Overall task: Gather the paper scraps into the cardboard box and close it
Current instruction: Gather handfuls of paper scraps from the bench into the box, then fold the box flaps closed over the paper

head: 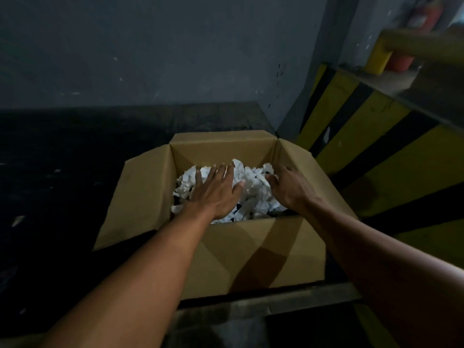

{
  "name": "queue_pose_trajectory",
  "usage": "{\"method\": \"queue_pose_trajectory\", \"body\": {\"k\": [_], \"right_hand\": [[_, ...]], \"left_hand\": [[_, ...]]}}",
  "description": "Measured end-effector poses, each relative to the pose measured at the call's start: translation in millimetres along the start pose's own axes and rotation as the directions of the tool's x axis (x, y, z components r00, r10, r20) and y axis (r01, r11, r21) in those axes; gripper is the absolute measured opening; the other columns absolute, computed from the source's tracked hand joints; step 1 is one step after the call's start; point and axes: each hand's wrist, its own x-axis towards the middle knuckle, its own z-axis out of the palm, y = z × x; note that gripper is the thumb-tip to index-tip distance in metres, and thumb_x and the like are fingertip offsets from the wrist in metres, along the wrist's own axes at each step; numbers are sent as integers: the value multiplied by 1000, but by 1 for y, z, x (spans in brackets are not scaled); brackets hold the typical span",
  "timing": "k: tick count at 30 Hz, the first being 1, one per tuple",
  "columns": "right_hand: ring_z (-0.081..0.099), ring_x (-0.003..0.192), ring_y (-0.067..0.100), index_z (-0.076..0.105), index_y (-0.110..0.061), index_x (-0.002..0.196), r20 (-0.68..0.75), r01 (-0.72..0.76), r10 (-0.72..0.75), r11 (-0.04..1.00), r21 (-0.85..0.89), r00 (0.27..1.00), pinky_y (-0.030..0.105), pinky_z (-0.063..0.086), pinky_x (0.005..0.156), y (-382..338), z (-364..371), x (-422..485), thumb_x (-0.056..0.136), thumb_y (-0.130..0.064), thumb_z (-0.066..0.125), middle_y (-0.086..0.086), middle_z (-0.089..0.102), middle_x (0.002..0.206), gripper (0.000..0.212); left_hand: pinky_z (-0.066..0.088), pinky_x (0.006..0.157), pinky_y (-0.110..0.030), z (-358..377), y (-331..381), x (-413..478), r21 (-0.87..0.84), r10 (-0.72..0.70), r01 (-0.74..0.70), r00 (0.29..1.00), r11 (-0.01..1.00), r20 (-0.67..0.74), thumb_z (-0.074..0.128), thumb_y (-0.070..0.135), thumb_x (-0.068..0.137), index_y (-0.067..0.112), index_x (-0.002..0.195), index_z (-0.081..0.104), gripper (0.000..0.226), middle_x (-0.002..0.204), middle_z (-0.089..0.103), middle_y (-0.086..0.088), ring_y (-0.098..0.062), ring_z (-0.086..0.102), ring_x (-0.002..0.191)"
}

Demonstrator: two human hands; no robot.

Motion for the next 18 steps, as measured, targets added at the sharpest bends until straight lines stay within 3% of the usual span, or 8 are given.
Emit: {"method": "queue_pose_trajectory", "body": {"k": [2, 4, 8, 11, 13, 15, 17, 18], "right_hand": [[54, 72, 20, 58, -18, 96, -74, -15, 14, 1000, -14, 997, 28, 36, 56, 4, -11, -12, 97, -24, 43, 11, 64, 97, 16], [51, 65, 22, 57, -17, 83, -150, -34, 26, 998, -56, 988, 28, 33, 53, 9, -19, -26, 94, -18, 48, 10, 63, 88, 14], [56, 85, 29, 63, -15, 102, -237, -104, 81, 991, -86, 968, 34, 45, 66, 22, -26, -57, 93, -20, 49, 11, 61, 101, 17], [56, 99, 34, 58, -13, 110, -255, -299, 284, 954, -23, 925, 40, 47, 79, 37, -31, -81, 94, -22, 47, 13, 59, 111, 21], [57, 99, 34, 56, -9, 112, -182, -509, 544, 835, 207, 819, 41, 46, 83, 45, -32, -89, 99, -32, 42, 14, 60, 113, 30], [56, 102, 34, 54, -5, 123, 25, -664, 736, 596, 451, 677, 40, 45, 89, 54, -32, -92, 99, -42, 38, 16, 59, 121, 47], [52, 116, 37, 41, -2, 138, 186, -679, 783, 363, 638, 593, 43, 43, 98, 60, -32, -92, 97, -47, 41, 20, 51, 134, 61], [48, 121, 39, 32, -2, 142, 213, -657, 782, 304, 690, 585, 44, 40, 101, 61, -32, -92, 96, -48, 43, 22, 47, 139, 66]], "left_hand": [[-9, 116, -50, 1, 9, -14, -7, -7, 7, 1000, 1000, -16, 12, 53, 99, 19, 152, 0, 64, 161, 0, -1, -19, -3, 147], [-9, 116, -50, 3, 19, -27, -11, -23, 23, 999, 1000, -23, 13, 53, 99, 19, 152, 2, 64, 161, 3, -2, -19, -1, 148], [-8, 115, -54, 8, 42, -54, -3, -69, 69, 997, 998, -28, 14, 52, 99, 20, 152, 4, 63, 161, 6, -3, -19, 0, 148], [-7, 115, -55, 12, 60, -76, 32, -92, 93, 995, 995, -36, 15, 50, 100, 19, 152, 4, 62, 161, 5, -3, -19, 0, 148], [-6, 116, -53, 15, 68, -87, 57, -116, 121, 990, 991, -77, 16, 47, 101, 16, 152, 3, 61, 161, 4, -5, -20, -1, 148], [-5, 117, -49, 19, 74, -97, 52, -150, 155, 985, 987, -91, 16, 45, 101, 13, 152, 2, 62, 161, 0, -7, -21, -4, 147], [-5, 118, -45, 24, 76, -106, 83, -164, 167, 985, 982, -47, 15, 43, 101, 10, 152, -2, 63, 160, -7, -10, -22, -9, 147], [-6, 118, -44, 25, 75, -110, 106, -164, 164, 986, 981, -12, 16, 42, 101, 10, 151, -7, 64, 159, -12, -10, -22, -13, 146]]}}
